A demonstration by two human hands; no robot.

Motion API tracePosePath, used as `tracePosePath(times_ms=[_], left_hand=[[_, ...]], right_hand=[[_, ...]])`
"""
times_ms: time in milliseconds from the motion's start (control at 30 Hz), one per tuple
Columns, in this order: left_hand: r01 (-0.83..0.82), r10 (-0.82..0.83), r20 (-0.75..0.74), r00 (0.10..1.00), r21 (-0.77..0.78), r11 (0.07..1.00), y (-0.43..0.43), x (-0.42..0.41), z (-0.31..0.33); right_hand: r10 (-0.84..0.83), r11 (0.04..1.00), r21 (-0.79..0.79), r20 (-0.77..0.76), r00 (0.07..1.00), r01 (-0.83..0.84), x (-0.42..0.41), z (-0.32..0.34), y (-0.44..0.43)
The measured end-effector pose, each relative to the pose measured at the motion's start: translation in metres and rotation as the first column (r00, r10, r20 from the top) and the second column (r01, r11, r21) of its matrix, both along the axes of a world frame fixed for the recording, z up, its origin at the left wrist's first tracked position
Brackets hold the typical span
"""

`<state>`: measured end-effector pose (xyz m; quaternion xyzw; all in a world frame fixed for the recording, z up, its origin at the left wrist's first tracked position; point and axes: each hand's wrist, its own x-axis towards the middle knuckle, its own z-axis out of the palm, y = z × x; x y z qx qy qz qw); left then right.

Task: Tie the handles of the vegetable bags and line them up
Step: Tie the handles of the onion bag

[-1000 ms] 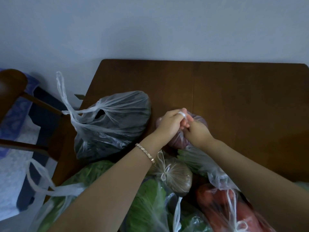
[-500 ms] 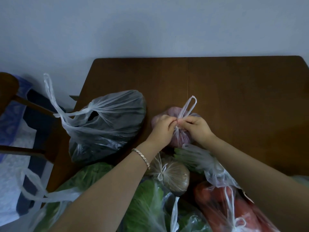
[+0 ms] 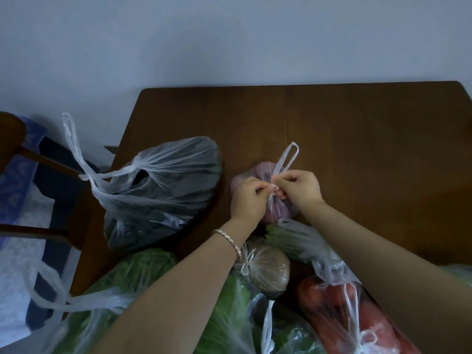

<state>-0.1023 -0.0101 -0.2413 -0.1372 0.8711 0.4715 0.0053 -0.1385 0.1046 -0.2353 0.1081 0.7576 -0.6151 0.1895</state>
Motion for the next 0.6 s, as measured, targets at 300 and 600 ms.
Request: tracePosePath(times_ms=[300, 600], left_hand=[[-0.252, 0.098, 0.434, 0.895, 0.314, 0.915, -0.002, -0.018, 0.015], [-0.271, 0.106, 0.505, 0.857, 0.264, 0.926, -0.004, -0.016, 0.011]], right_hand=[[0.272, 0.948, 0.222, -0.188, 0.944, -0.229, 0.008, 0.008, 0.007], [0.628, 0.696, 0.669, -0.393, 0.672, -0.259, 0.018, -0.013, 0.000]])
